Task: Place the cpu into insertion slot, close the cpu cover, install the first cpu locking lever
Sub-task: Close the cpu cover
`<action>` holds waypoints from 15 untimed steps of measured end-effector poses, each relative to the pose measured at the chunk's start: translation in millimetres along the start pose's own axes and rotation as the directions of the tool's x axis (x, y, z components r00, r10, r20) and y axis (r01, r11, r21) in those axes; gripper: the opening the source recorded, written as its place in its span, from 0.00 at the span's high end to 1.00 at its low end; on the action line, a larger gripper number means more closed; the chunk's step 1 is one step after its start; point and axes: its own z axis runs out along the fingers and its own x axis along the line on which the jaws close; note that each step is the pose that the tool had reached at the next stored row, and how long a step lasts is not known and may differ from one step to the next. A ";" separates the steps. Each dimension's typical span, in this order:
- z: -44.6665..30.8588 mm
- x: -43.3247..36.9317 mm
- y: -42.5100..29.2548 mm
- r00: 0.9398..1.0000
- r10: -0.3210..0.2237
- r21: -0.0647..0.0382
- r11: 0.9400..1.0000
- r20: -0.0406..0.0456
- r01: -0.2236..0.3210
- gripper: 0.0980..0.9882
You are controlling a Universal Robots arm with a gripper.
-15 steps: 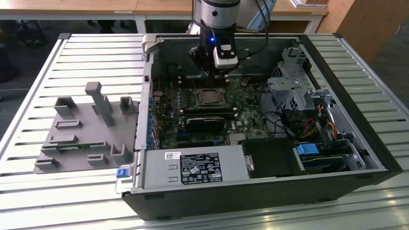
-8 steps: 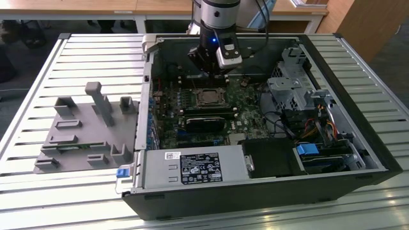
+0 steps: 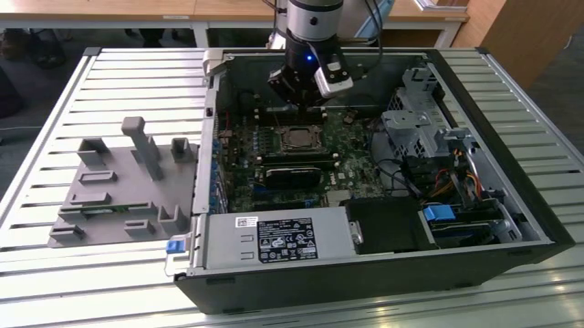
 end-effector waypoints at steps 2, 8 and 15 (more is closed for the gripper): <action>0.1 0.0 0.0 0.999 -0.037 0.000 0.999 -0.001 0.037 0.99; 0.7 0.0 0.0 0.991 -0.133 0.000 0.991 -0.003 0.133 0.99; 0.9 15.1 -2.5 0.990 -0.139 -0.003 0.990 0.011 0.139 0.99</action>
